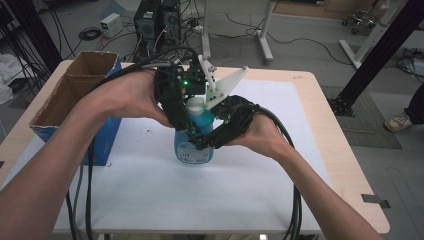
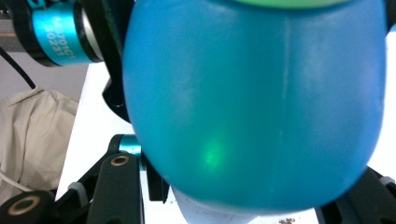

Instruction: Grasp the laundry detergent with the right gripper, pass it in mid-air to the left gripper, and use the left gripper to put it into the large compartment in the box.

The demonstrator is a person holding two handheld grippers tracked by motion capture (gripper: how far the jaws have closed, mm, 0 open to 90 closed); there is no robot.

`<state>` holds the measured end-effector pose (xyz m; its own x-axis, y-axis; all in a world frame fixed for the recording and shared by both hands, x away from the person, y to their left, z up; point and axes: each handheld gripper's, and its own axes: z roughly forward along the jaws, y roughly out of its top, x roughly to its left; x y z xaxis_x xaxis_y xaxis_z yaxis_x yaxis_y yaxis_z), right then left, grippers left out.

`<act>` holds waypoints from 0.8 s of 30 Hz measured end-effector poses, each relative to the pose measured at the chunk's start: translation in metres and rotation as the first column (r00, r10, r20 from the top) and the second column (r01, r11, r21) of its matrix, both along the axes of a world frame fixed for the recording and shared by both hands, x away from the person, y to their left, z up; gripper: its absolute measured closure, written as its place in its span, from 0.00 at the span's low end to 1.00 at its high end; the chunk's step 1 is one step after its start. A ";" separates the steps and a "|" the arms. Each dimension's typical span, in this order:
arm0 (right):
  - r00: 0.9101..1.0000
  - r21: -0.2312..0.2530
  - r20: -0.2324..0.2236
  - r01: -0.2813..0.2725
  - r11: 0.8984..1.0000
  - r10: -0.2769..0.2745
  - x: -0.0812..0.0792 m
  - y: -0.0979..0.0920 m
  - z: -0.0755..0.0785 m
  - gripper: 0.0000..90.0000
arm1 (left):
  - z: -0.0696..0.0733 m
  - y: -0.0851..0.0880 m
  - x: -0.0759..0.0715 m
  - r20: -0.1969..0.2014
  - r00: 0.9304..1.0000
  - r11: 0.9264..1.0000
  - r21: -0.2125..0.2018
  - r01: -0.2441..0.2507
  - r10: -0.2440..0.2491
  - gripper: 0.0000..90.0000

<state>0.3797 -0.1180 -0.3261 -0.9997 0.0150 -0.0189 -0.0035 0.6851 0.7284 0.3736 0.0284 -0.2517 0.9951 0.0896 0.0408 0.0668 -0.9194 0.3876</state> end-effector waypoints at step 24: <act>1.000 0.035 0.001 -0.005 0.999 0.005 -0.001 0.001 -0.003 0.45 | 0.001 0.001 -0.002 0.003 1.000 1.000 0.005 0.013 -0.013 0.42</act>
